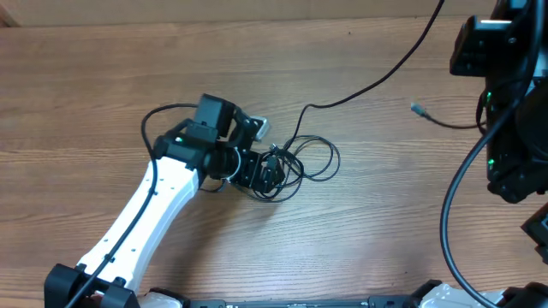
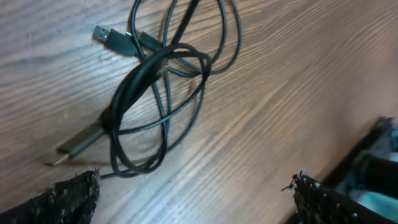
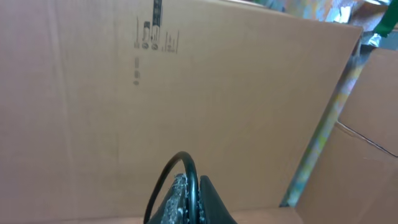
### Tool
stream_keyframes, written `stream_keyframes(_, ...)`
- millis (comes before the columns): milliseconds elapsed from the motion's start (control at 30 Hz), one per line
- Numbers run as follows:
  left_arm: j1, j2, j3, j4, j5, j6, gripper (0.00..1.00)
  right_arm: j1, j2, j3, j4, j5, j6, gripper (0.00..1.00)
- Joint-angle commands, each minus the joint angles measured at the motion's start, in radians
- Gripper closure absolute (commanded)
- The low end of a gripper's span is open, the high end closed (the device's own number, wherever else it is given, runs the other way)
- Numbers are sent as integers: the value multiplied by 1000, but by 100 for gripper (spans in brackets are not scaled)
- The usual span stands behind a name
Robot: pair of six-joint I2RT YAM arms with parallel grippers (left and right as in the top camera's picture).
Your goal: Untangle cables
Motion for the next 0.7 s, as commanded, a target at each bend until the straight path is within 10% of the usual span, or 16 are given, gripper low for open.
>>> stream_keyframes(0, -38, 12, -8, 2, -180, 40, 0, -2, 0, 20, -13, 35, 15, 96)
stream_keyframes(667, -58, 61, -181, 82, -365, -302, 14, -2, 0, 19, -72, 35, 53, 96)
